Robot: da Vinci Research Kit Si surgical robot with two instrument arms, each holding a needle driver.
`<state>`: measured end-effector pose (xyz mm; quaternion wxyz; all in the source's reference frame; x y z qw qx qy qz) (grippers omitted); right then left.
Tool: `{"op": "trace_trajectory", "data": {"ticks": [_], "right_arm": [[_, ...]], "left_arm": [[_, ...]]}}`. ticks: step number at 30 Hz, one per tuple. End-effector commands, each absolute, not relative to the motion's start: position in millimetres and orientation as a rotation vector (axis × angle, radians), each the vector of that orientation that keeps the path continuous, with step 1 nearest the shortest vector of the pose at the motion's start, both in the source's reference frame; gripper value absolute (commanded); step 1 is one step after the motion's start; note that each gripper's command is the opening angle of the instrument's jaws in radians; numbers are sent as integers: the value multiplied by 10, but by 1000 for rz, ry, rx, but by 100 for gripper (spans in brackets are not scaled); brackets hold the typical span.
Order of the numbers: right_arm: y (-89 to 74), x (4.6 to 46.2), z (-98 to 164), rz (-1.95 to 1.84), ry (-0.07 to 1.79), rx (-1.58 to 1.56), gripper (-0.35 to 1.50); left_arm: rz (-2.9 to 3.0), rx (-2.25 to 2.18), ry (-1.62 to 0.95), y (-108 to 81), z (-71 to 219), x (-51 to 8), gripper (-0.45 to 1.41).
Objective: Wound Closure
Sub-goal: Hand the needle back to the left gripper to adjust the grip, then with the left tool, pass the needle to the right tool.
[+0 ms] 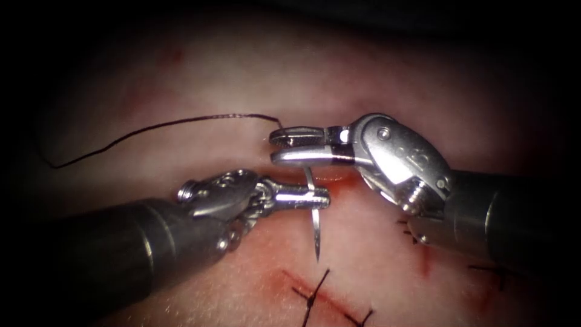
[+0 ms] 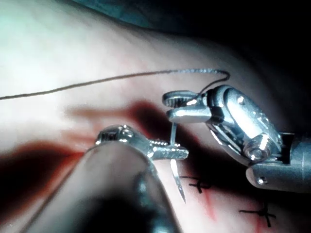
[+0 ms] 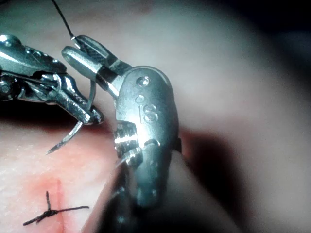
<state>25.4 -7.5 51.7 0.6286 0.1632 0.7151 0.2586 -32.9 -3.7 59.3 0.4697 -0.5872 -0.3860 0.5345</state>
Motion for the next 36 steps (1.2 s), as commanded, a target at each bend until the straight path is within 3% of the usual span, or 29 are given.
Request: {"op": "trace_trajectory", "data": {"ticks": [1, 6, 10, 13, 19, 23, 36], "right_arm": [[-75, 263, 519, 613, 1634, 384, 84], [-79, 259, 516, 686, 1602, 407, 111], [-81, 251, 514, 726, 1559, 389, 106], [-82, 249, 513, 745, 1450, 361, 121], [-92, 252, 501, 709, 1261, 394, 116], [-90, 257, 492, 659, 1259, 335, 126], [-92, 281, 481, 622, 1327, 307, 121]], "left_arm": [[1313, -1443, -948, -33, 597, -334, -45], [1330, -1426, -955, -35, 595, -330, -45], [1373, -1350, -894, -35, 595, -327, -45], [1398, -1314, -856, -35, 595, -327, -45], [1445, -1263, -784, -35, 597, -326, -45], [1489, -1246, -747, -38, 599, -327, -45], [1570, -1255, -728, -41, 601, -329, -45]]}}
